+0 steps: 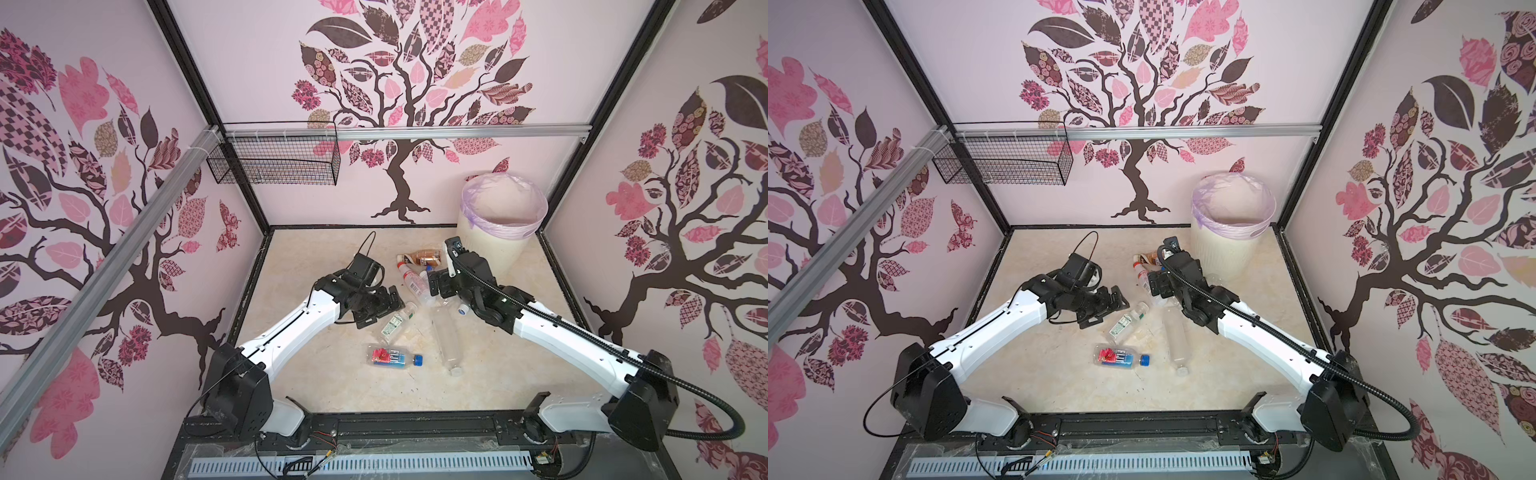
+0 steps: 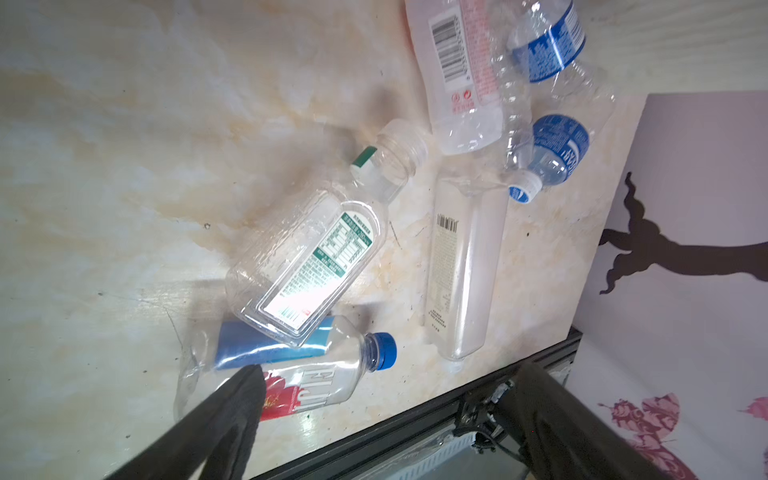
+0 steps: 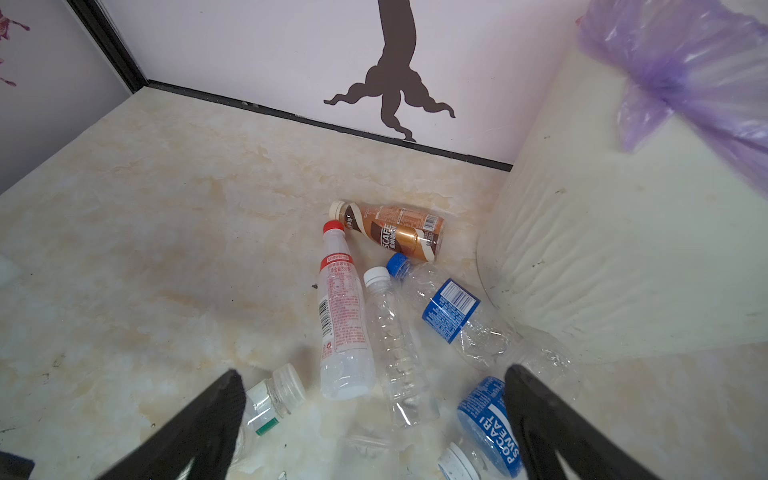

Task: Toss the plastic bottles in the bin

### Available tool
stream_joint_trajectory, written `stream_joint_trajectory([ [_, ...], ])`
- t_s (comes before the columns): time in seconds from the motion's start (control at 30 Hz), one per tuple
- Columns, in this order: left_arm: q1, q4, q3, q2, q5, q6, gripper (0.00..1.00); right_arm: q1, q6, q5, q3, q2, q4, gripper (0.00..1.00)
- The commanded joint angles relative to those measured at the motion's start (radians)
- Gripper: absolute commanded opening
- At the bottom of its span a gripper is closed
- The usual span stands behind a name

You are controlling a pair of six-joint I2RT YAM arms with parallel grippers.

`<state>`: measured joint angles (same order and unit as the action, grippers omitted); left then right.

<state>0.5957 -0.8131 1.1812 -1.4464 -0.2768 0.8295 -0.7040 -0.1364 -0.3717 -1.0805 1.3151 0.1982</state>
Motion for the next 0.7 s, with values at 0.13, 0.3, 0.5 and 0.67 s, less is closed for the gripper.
stream_joint_trajectory([
  [0.13, 0.074, -0.141, 0.062, -0.027, 0.104, -0.224, 0.98, 0.010, -0.018, -0.048, -0.022, -0.058, 0.020, 0.99],
  [0.3, 0.159, -0.178, 0.082, -0.030, 0.151, -0.362, 0.98, 0.039, -0.046, -0.018, -0.009, -0.074, 0.017, 1.00],
  [0.5, 0.246, -0.213, 0.085, -0.042, 0.212, -0.465, 0.98, 0.066, -0.060, 0.002, 0.004, -0.086, 0.012, 0.99],
  [0.67, 0.268, -0.230, 0.086, -0.072, 0.209, -0.500, 0.98, 0.075, -0.063, 0.005, 0.011, -0.092, 0.012, 0.99],
])
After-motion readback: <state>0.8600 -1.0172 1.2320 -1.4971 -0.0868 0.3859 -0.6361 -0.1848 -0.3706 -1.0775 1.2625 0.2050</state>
